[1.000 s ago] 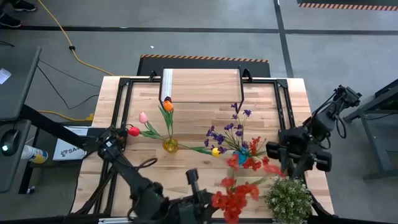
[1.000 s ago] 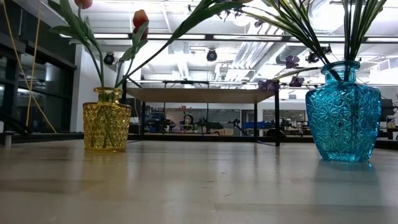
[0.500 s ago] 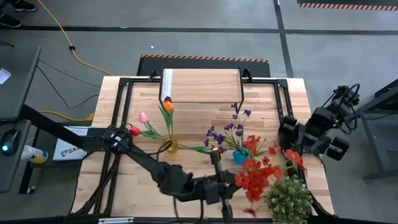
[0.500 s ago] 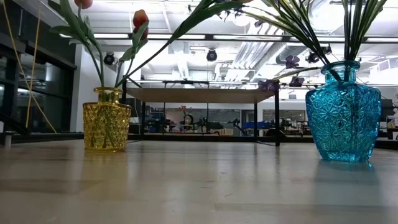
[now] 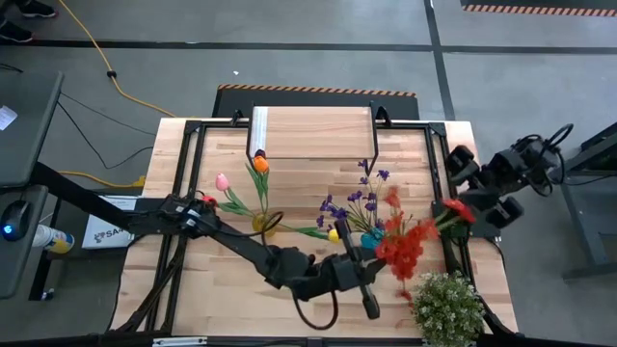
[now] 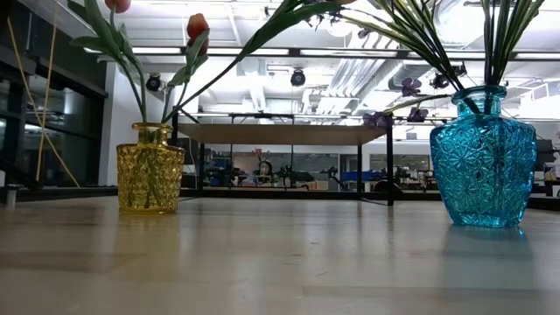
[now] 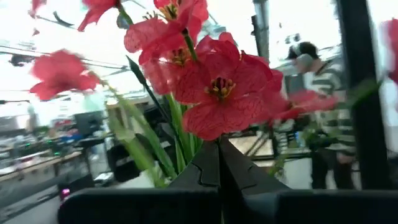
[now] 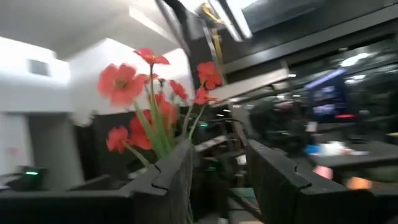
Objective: Pick and place flowers into a vace then onto a shelf
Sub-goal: Put the red flowers into the blue vase
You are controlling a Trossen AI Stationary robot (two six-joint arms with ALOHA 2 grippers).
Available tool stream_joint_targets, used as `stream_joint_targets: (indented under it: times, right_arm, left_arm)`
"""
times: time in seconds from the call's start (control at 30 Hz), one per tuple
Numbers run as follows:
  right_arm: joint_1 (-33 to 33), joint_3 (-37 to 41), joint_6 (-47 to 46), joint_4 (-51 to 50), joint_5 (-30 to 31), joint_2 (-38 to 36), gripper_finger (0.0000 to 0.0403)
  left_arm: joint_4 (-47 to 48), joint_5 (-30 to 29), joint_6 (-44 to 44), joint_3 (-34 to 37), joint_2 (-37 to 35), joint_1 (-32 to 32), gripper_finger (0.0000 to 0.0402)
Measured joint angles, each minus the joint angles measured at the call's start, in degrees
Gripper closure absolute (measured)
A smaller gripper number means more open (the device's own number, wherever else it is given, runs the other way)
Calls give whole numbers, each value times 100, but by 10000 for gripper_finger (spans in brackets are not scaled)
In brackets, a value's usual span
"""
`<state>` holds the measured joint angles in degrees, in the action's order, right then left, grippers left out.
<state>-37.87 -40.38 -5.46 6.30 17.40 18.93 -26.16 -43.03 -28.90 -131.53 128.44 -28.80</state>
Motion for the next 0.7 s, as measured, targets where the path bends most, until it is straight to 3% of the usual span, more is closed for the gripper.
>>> stream_joint_targets:
  times: [0.23,0.7]
  right_arm:
    - [0,0,300,-494,380,-359,261]
    - [0,0,291,-736,352,-355,261]
  left_arm:
    - [-98,-255,-83,9,129,85,379]
    - [-248,-511,-243,2,467,184,379]
